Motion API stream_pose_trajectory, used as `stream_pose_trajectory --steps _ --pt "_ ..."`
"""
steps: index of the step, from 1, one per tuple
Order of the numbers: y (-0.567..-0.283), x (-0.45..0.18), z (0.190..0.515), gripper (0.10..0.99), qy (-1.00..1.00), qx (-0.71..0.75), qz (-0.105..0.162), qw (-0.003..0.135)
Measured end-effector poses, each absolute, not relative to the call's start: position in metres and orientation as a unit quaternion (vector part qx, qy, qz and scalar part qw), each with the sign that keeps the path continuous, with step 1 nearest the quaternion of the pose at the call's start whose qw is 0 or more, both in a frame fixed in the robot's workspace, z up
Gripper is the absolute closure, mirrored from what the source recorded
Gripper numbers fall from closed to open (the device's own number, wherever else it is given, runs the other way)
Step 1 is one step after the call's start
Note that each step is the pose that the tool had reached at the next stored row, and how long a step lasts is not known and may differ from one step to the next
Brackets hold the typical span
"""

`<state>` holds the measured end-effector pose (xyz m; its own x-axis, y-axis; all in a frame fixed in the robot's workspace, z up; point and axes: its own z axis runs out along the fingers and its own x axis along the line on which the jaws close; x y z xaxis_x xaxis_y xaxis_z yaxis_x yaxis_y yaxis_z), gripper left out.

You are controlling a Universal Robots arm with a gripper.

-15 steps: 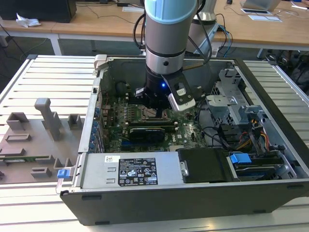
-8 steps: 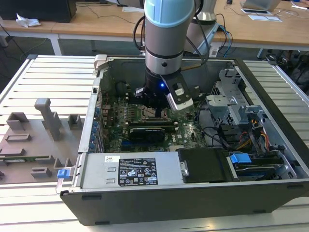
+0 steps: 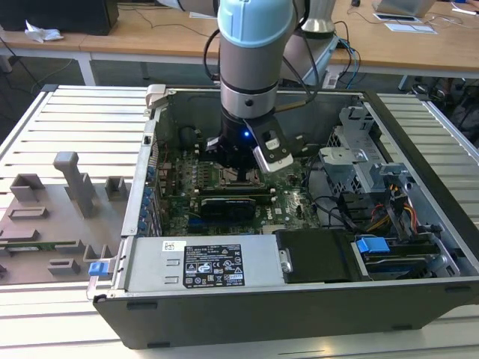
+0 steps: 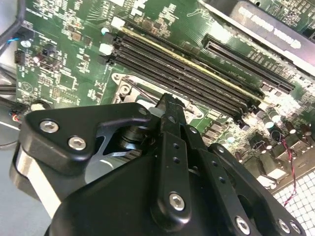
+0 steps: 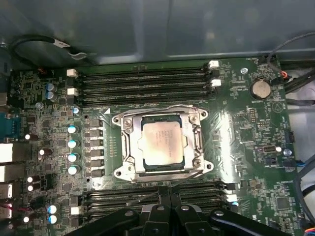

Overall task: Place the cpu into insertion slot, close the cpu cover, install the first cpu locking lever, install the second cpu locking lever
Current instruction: 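Install the second cpu locking lever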

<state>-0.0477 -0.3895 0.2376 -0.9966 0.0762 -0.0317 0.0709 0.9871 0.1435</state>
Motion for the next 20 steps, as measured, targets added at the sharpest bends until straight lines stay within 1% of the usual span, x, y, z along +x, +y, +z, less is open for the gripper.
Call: stream_pose_trajectory --steps 20 --pt "-0.388 -0.079 0.214 0.980 0.996 0.034 0.075 0.018"
